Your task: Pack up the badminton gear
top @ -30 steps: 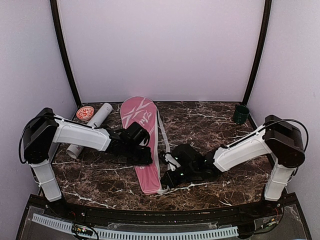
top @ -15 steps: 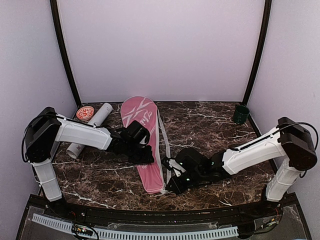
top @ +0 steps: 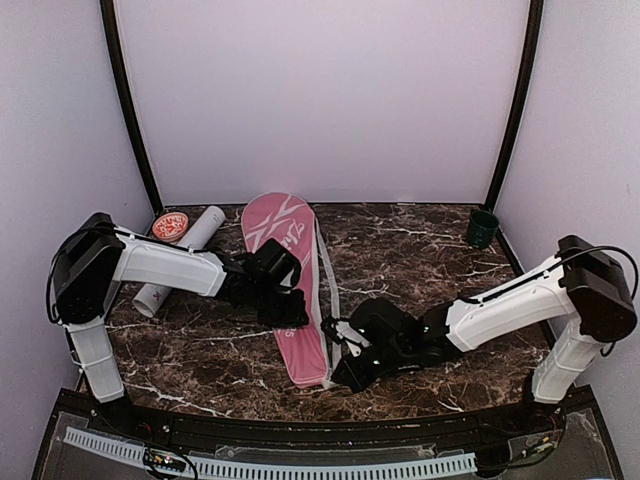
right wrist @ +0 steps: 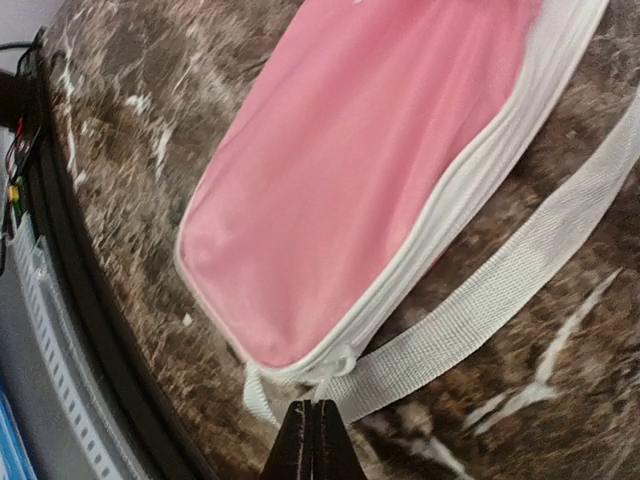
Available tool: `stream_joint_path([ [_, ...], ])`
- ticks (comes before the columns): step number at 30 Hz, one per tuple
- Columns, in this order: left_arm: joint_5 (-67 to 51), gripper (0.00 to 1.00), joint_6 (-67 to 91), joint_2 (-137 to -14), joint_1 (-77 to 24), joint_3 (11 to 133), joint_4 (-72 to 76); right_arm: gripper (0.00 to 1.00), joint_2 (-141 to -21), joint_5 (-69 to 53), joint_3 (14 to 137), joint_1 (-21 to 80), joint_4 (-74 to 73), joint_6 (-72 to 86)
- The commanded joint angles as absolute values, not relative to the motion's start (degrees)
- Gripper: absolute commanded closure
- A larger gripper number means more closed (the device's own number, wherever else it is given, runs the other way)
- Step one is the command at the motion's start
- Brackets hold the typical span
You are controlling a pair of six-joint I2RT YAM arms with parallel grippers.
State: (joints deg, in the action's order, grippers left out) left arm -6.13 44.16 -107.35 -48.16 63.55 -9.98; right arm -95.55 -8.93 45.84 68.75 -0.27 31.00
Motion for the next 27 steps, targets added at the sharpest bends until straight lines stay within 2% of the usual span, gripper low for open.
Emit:
stream_joint_path([
  [1,2.9,0.85,42.8,-116.7,-45.4,60.7,-11.5,1.0,-93.2,-20.7,46.0,73.9,-2.3,27.9],
  [7,2.4,0.83,40.6,-115.4,-45.7,61.8,-11.7,1.0,-93.1,-18.6,48.5,73.9,-3.4,25.7],
  [12,3.9,0.76,38.2,-111.7,-46.7,63.7,-14.0,0.97,-90.5,-11.4,49.2,72.8,-5.2,26.3],
  [15,3.6,0.69,36.6,-109.6,-47.3,64.8,-14.9,0.82,-87.8,-8.9,48.6,71.4,-4.1,26.9],
  [19,3.9,0.62,35.3,-106.2,-47.5,65.4,-16.6,0.7,-85.7,-7.6,48.3,69.6,-3.1,27.5],
  [22,4.1,0.56,33.8,-102.2,-47.5,65.3,-16.8,0.67,-83.4,-7.5,47.1,67.8,-2.4,27.5],
  [27,6.6,0.34,30.7,-95.7,-47.5,66.2,-18.4,0.59,-78.8,-7.8,45.2,61.8,-1.5,26.5],
])
